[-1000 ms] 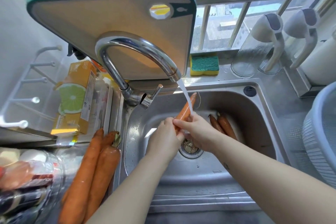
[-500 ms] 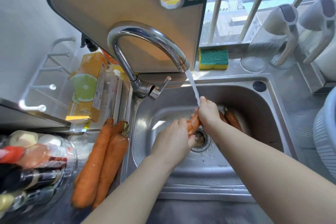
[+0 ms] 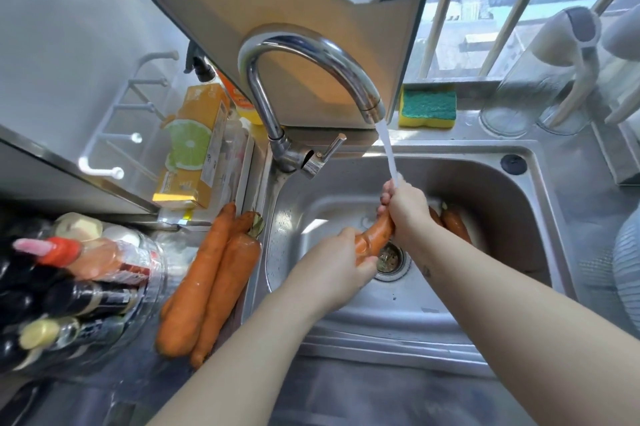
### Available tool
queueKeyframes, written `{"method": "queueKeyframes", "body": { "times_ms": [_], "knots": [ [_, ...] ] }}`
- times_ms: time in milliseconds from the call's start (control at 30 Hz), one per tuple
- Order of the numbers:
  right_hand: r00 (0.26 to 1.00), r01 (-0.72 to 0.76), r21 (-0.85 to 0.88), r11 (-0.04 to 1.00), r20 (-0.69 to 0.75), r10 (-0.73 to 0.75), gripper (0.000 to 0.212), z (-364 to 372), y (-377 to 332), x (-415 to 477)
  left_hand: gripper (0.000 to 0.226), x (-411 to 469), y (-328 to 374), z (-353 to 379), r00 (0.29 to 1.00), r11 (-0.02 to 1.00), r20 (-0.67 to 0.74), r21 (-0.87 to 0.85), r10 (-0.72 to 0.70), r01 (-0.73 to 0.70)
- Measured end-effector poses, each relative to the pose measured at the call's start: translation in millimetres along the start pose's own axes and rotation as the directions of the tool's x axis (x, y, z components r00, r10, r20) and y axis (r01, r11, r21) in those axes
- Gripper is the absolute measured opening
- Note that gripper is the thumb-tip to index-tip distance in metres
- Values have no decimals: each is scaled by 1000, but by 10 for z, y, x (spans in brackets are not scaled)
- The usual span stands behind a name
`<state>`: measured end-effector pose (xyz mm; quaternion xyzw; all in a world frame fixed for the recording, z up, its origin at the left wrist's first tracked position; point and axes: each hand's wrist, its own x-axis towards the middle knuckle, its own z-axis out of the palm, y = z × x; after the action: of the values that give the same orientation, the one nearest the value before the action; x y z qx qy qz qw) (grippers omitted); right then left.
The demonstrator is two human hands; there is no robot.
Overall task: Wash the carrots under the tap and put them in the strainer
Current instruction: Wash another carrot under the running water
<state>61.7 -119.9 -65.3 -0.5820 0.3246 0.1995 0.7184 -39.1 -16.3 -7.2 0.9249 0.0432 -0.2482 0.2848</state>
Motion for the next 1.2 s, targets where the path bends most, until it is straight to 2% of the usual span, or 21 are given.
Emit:
{"method": "queueKeyframes", "body": {
  "times_ms": [100, 167, 233, 300, 367, 467, 533, 600, 700, 767, 800, 933, 1000, 1067, 1200],
  "knots": [
    [993, -103, 189, 977, 80, 89, 37, -43, -35, -56, 27, -14, -39, -12, 1000, 998, 5, -64, -16, 17],
    [979, -144, 323, 935, 186, 86, 24, -40, -20, -123, 19, -4, -81, -60, 996, 967, 38, -241, -80, 87],
    [969, -152, 374, 915, 239, 64, 15, -41, 11, -175, 17, 2, -113, -100, 986, 880, 117, -447, -121, 161],
    [971, -151, 380, 913, 232, 64, 15, -55, 22, -184, 23, -8, -111, -119, 969, 786, 216, -576, -119, 225],
    [979, -152, 358, 921, 185, 90, 18, -67, 13, -171, 23, -26, -95, -111, 956, 761, 272, -597, -108, 256],
    [982, -169, 333, 928, 142, 128, 37, -92, -35, -120, 16, -45, -53, -101, 956, 849, 275, -476, -103, 229],
    [972, -206, 373, 905, 187, 145, 39, -109, -45, -114, 16, -36, -70, -82, 960, 845, 258, -485, -106, 223],
    [947, -252, 448, 858, 295, 125, 29, -117, -45, -158, 17, -26, -79, -85, 956, 721, 270, -640, -115, 268],
    [925, -256, 458, 851, 371, 79, 13, -140, -45, -211, 16, -47, -63, -134, 936, 430, 325, -831, -138, 352],
    [930, -214, 422, 881, 364, 52, 12, -144, -50, -207, 16, -69, -44, -140, 929, 368, 348, -853, -126, 369],
    [941, -187, 396, 899, 335, 48, 13, -136, -59, -198, 15, -72, -33, -133, 928, 380, 354, -848, -111, 369],
    [977, -153, 325, 933, 191, 93, 33, -115, -129, -134, 14, -52, 8, -74, 933, 547, 353, -768, -72, 332],
    [979, -165, 344, 924, 171, 111, 33, -121, -157, -129, 15, -36, 7, -60, 936, 551, 342, -766, -87, 331],
    [964, -198, 406, 892, 243, 104, 25, -128, -146, -155, 18, -32, -4, -71, 931, 467, 346, -808, -115, 358],
    [928, -250, 464, 850, 364, 74, 11, -151, -122, -174, 27, -57, -36, -125, 891, 208, 434, -867, -132, 453]
  ]
}}
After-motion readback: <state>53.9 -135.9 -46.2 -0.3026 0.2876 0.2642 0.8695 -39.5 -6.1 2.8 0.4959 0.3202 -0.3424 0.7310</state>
